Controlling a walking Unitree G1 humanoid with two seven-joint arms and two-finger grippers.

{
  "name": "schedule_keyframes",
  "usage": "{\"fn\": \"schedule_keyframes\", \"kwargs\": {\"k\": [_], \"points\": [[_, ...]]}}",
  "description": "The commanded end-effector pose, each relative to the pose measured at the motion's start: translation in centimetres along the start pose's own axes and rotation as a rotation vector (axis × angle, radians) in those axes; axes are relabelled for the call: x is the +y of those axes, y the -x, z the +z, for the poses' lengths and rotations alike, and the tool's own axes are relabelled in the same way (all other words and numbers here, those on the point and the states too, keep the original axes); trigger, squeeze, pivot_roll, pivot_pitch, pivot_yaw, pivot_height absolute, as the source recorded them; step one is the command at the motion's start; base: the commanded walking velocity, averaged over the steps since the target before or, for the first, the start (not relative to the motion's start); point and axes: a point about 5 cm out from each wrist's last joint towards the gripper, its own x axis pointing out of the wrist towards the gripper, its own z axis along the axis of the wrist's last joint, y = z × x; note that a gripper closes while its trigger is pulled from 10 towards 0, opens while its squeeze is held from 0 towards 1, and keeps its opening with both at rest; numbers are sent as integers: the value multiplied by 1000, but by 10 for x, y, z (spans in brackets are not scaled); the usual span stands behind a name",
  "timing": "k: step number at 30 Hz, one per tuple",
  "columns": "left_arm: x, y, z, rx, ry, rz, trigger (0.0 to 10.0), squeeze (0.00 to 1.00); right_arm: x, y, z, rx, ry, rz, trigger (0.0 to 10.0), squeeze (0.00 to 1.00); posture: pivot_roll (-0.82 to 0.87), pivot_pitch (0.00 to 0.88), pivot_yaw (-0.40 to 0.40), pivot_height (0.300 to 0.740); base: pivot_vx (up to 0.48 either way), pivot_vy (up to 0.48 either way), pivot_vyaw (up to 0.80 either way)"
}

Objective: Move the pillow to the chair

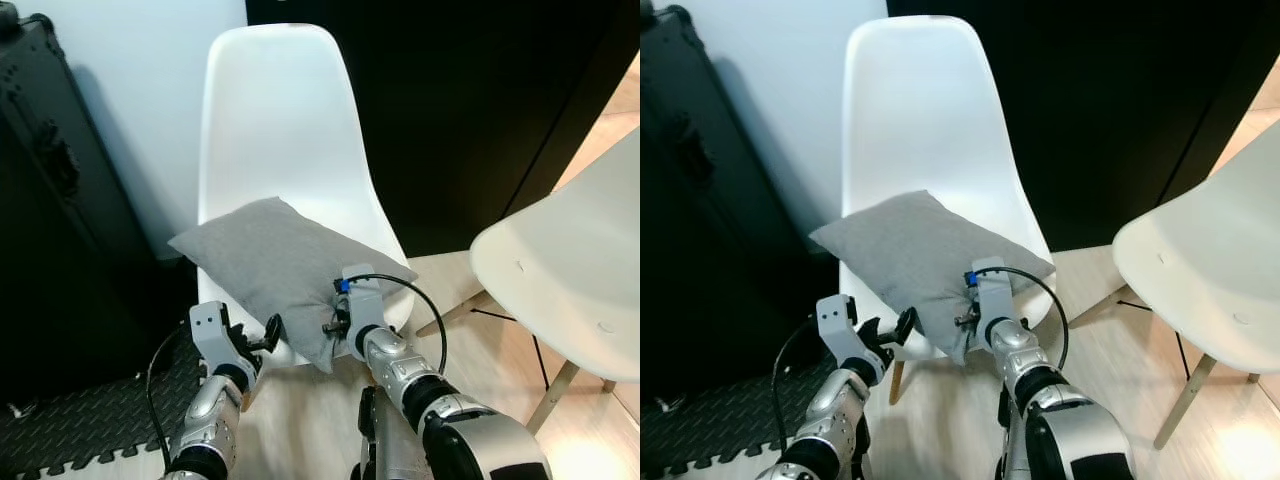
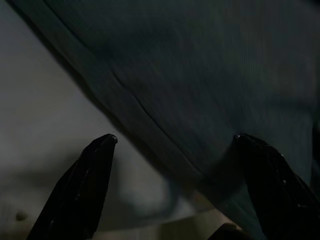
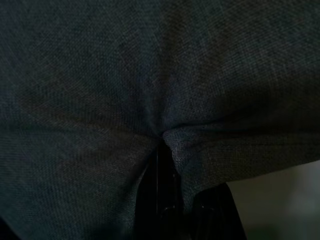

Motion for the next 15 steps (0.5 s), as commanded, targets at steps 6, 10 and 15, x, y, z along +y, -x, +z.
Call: {"fn": "schedule_keyframes", "kwargs": {"k": [6, 10, 15], "points": [[0, 3, -5, 26, -7, -11, 10000, 0, 18, -6, 47, -168, 118, 3, 10000, 0, 15, 153, -56, 491, 0, 0, 0], [-3, 2, -4, 20, -10, -25, 10000, 0, 5, -5, 69, -230, 258, -154, 10000, 0, 16, 151, -54, 481, 0, 0, 0], [-4, 1, -3, 17, -9, -28, 10000, 0, -7, -3, 79, -270, 312, -280, 10000, 0, 14, 151, -49, 481, 0, 0, 0]]}}
